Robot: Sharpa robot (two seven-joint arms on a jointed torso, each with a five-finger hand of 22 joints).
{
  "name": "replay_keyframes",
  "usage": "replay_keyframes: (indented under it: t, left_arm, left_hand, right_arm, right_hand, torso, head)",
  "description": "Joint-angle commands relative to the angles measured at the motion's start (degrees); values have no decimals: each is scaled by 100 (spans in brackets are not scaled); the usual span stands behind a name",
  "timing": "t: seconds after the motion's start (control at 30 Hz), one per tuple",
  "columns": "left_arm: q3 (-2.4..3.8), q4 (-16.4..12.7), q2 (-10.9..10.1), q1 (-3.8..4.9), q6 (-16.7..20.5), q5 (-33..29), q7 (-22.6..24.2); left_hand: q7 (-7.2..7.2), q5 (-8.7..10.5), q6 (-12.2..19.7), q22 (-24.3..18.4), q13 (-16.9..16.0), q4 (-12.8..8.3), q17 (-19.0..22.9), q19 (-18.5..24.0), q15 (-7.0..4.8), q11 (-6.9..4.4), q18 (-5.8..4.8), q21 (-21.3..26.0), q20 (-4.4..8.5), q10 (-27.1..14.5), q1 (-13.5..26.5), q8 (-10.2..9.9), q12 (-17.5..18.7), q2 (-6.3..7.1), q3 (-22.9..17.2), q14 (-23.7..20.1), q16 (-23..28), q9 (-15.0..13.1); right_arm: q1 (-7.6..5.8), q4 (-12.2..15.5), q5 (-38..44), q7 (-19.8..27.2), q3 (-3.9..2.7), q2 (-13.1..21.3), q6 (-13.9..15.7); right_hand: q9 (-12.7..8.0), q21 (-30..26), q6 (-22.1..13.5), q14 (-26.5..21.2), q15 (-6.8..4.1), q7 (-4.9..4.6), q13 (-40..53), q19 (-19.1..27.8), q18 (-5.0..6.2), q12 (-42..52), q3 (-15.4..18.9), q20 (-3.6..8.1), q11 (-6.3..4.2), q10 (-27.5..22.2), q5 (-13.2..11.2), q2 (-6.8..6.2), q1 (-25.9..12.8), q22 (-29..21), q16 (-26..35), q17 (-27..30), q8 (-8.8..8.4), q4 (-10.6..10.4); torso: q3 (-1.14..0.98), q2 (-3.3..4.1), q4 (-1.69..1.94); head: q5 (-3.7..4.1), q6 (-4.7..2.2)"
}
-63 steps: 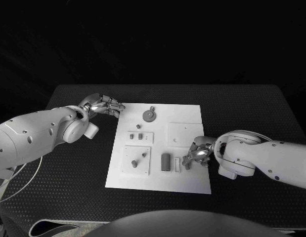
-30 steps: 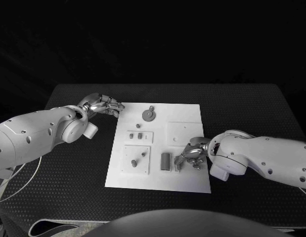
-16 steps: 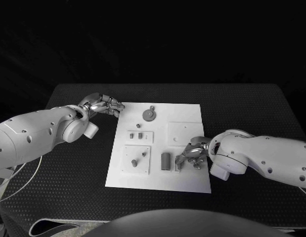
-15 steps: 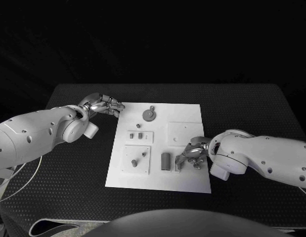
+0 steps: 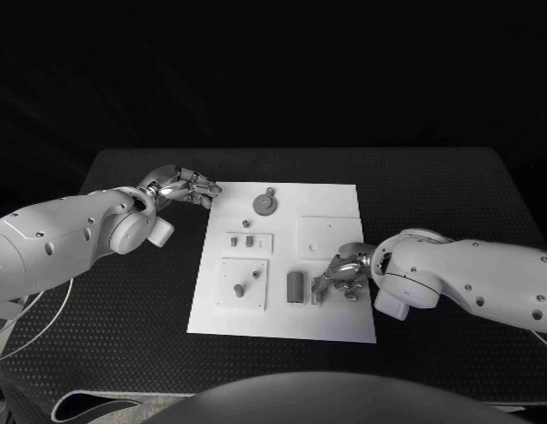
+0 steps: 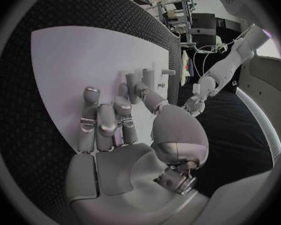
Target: Assemble the parts on the task board
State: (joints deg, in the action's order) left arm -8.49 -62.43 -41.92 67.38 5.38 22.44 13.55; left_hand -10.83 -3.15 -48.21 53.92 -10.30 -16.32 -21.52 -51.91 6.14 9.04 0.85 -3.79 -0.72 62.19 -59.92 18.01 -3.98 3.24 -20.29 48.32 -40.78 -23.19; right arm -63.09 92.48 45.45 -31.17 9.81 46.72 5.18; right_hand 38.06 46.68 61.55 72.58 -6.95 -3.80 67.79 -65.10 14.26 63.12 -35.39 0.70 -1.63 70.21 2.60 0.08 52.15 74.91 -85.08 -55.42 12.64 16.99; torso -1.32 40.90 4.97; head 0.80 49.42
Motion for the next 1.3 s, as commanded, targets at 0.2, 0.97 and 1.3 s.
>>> replay_keyframes:
  t: [0.2, 0.97, 1.3]
  left_arm:
    - [3, -11, 6, 3, -79, -29, 44]
    - [3, -3, 6, 2, -76, -29, 51]
    - [3, -1, 12, 2, -75, -29, 52]
  left_hand:
    - [-3, -10, 38, -7, 5, -7, -9, 12, 30, -6, 102, -22, 0, -26, 52, 1, -11, -4, 12, 17, 37, 10]
    - [-3, -10, 38, -8, 5, -9, -17, 12, 30, -6, 102, -22, 0, -27, 51, 3, -11, -4, 9, 17, 41, 10]
    - [-3, -10, 38, -8, 6, -9, -20, 12, 30, -6, 102, -22, 0, -27, 50, 4, -11, -4, 9, 17, 43, 11]
  right_arm:
    - [20, 30, -45, 36, 12, -28, -138]
    - [29, 58, -25, 59, 12, 5, -201]
    - [29, 48, -26, 79, 12, 6, -181]
  right_hand:
    - [6, 15, -47, -13, -39, -83, -2, 4, 74, -17, 31, 17, -5, 18, 25, 120, 159, 108, 13, -10, 32, -12]
    - [0, 13, -45, -21, -39, -83, -14, 8, 74, -32, 31, 16, -6, 9, 25, 125, 164, 106, 16, 1, 31, -11]
    - [-9, 12, -43, -31, -37, -88, -18, 9, 74, -37, 60, 8, -1, 9, 24, 98, 122, 104, 21, 17, 28, -20]
  torso:
    - [2, 0, 2]
    - [1, 0, -4]
    - [2, 0, -1]
  head:
    - [-12, 15]
    - [-24, 50]
    - [-24, 32]
